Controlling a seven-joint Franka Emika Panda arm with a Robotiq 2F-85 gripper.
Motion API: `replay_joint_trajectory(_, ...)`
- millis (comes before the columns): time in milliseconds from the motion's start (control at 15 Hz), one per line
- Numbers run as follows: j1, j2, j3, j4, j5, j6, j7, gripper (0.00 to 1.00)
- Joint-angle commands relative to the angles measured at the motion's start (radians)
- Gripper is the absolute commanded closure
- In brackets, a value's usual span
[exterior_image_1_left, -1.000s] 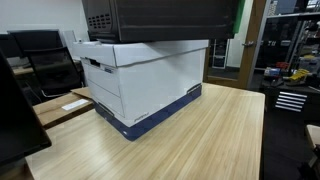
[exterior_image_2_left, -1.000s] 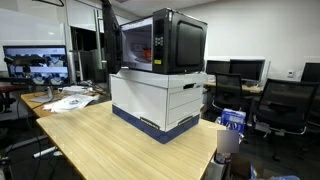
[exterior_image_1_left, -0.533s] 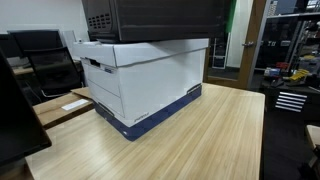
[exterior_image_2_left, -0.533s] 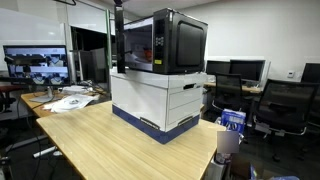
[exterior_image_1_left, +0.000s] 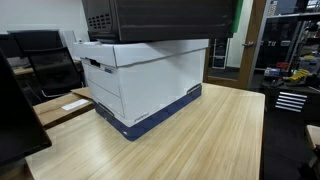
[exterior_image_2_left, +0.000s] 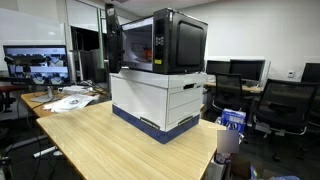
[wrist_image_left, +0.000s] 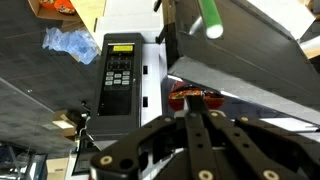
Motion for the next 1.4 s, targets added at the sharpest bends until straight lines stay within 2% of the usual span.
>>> replay_joint_trajectory(0, 0.028, 0.023, -0.024, 0.080, 0.029, -0.184, -0.047, 0.98)
replay_joint_trajectory(600, 0.094, 0.074, -0.049, 0.227, 0.095, -0.528, -0.123, 0.98)
replay_joint_trajectory(800, 0.110, 0.102, -0.040, 0.241, 0.114, -0.583, -0.155, 0.98)
replay_joint_trajectory(1133, 0.123, 0.200, -0.036, 0.241, 0.119, -0.535, -0.212, 0.98)
replay_joint_trajectory(1267, 0.112, 0.222, -0.031, 0.224, 0.120, -0.457, -0.199, 0.98)
replay_joint_trajectory(1333, 0.108, 0.218, -0.030, 0.203, 0.125, -0.382, -0.197, 0.98)
